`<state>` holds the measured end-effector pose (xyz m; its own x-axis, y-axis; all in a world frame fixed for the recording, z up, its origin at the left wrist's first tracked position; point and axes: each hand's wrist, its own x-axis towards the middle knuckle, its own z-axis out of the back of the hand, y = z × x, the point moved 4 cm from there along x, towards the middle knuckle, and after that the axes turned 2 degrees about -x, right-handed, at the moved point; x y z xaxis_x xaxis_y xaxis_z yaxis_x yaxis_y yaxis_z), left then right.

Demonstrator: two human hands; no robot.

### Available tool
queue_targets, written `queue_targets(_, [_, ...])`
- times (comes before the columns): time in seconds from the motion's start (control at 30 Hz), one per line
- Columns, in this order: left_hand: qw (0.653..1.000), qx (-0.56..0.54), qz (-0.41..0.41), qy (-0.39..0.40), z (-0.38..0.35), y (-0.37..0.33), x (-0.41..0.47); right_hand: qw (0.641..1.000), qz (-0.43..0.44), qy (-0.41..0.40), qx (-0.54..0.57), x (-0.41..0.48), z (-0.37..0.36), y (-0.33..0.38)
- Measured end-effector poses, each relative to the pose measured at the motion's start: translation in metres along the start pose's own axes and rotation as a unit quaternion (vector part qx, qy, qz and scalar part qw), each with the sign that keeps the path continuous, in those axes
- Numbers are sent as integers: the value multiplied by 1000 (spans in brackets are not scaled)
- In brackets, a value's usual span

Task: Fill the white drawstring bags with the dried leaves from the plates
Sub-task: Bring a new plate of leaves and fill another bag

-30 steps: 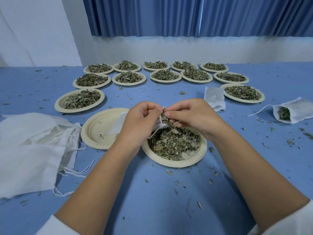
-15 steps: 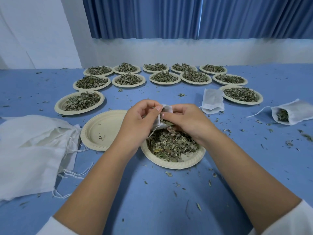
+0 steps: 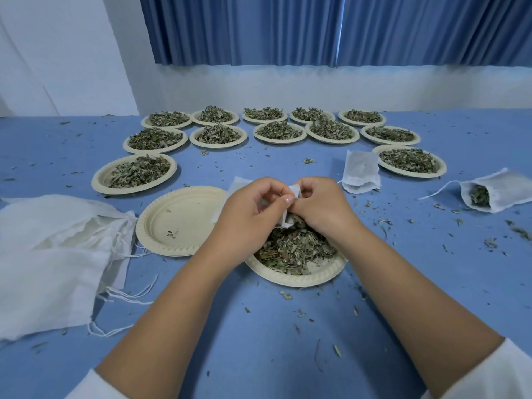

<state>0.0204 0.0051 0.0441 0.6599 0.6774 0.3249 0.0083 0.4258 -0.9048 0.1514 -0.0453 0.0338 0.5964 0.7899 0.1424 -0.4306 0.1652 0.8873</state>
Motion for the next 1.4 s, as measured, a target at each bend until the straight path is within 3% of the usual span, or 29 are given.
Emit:
queue_targets(0.13, [999,25,2,-40,4,4,2,1000,-5,1,23,0,2,1])
queue_targets(0.37, [988,1,20,-153,22,8,6,949,-126,178,227,-5,7,10])
queue_targets(0.57, [982,3,9,-187,28,8,7,950,-132,222,173,-11,7,10])
queue_targets(1.07, [987,7,26,-157,20,7,5,979,-14,76,189,-11,5,18])
queue_targets(1.3, [989,-30,27,-142,16,3,3,997,62,12,40,-12,1,18])
queue_targets(1.4, [991,-44,24,-124,14,2,3,997,65,-18,32,-10,2,17])
